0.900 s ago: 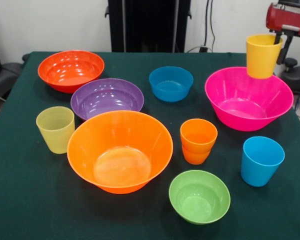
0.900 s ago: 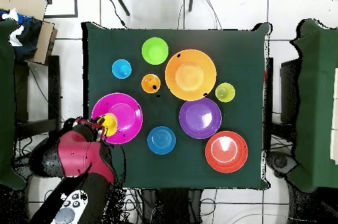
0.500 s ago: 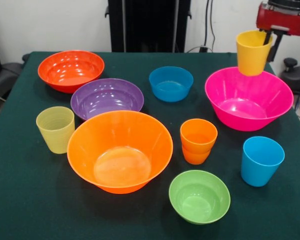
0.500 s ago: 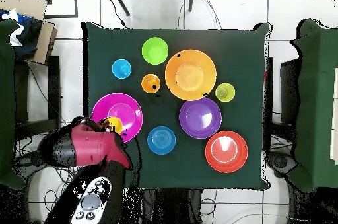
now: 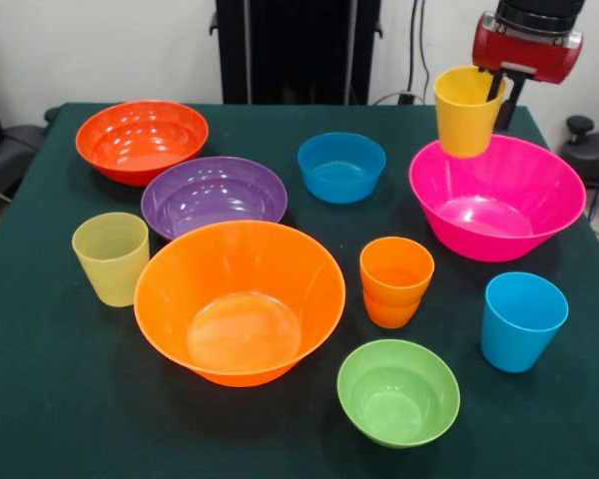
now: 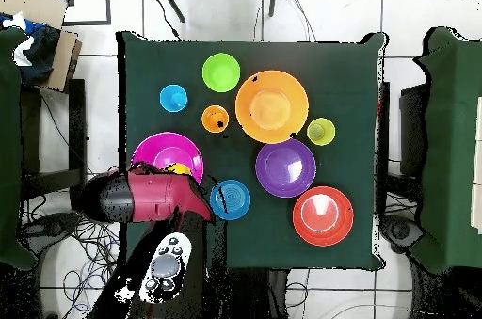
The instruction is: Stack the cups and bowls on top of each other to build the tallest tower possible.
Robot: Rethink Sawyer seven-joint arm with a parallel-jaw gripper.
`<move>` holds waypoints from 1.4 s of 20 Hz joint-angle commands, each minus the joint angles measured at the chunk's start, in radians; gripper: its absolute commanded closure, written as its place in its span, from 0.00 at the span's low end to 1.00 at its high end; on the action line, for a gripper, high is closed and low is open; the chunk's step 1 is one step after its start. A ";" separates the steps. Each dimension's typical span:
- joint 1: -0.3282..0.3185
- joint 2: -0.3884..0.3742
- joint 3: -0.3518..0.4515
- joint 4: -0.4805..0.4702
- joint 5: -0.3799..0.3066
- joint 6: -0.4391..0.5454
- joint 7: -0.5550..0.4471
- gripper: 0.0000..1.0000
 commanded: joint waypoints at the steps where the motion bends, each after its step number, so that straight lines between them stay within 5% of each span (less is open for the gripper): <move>1: -0.029 0.016 0.165 -0.050 -0.102 0.108 -0.103 1.00; 28: -0.010 0.125 0.155 -0.127 -0.174 0.025 -0.008 1.00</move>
